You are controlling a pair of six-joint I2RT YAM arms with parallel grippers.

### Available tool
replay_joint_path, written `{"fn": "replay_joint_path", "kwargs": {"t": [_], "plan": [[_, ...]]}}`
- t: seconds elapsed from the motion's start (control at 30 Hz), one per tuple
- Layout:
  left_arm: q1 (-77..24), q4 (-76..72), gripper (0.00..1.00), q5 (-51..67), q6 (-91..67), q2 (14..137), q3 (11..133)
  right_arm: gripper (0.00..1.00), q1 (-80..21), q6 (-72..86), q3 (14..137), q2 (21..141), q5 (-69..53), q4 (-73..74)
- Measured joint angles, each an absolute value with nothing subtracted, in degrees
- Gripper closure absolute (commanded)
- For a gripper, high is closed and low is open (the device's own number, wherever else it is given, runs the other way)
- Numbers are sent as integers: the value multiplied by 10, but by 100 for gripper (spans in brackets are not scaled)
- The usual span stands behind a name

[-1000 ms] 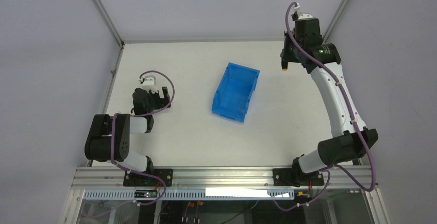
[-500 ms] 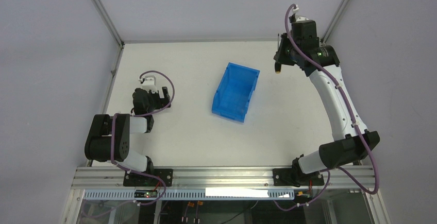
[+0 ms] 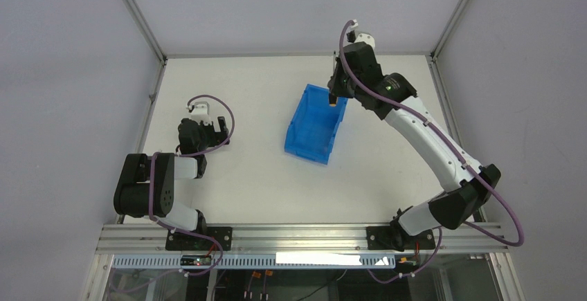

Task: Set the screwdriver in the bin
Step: Place the screwdriver in the bin.

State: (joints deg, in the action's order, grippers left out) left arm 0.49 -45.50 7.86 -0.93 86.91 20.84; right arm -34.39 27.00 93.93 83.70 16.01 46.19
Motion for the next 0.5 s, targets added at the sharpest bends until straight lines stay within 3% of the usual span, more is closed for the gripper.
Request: {"fn": "replay_joint_path", "kwargs": {"t": [0.5], "plan": [[5, -455, 0, 79, -9, 869, 208, 100, -449, 369, 938, 915, 347, 439]]}}
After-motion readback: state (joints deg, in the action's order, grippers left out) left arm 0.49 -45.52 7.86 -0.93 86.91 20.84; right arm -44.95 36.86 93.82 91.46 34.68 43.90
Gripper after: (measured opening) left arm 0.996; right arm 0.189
